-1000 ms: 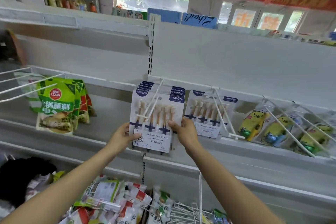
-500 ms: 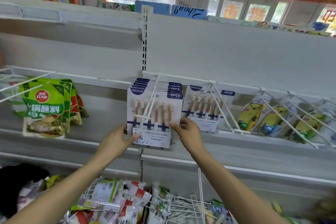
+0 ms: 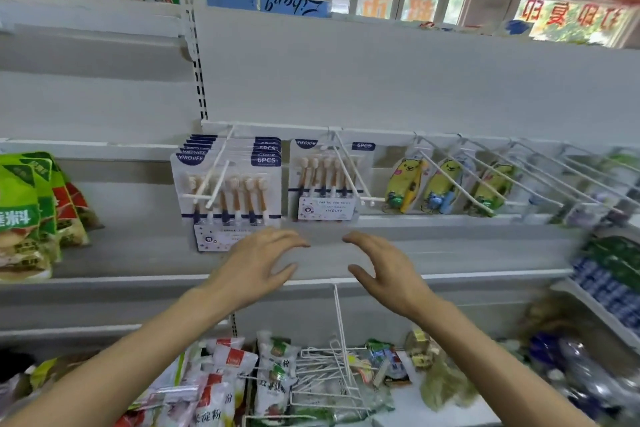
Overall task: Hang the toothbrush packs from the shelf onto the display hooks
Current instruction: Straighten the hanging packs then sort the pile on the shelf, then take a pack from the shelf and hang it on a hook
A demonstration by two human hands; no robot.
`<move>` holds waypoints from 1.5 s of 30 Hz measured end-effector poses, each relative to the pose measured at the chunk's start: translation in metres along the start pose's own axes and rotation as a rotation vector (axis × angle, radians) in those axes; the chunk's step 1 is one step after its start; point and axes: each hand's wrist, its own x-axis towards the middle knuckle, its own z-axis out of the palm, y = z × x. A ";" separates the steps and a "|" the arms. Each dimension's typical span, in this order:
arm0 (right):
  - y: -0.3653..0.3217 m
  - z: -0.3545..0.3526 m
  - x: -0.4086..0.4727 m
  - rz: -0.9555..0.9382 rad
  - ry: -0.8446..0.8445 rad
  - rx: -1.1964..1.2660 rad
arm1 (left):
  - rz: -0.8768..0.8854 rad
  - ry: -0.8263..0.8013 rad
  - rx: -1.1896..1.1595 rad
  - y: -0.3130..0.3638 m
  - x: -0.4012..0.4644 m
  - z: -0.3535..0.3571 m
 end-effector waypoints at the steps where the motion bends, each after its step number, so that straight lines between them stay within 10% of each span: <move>1: 0.008 -0.009 -0.012 0.006 0.005 -0.035 | 0.049 0.006 0.015 0.011 0.010 0.005; 13: 0.123 -0.106 -0.151 0.131 0.096 -0.206 | 0.389 0.010 -0.080 0.166 0.100 0.074; 31: 0.326 -0.247 -0.370 0.256 0.057 -0.286 | 0.535 0.005 -0.195 0.463 0.211 0.206; 45: 0.500 -0.293 -0.399 0.316 0.046 -0.300 | 0.563 -0.022 -0.219 0.569 0.341 0.302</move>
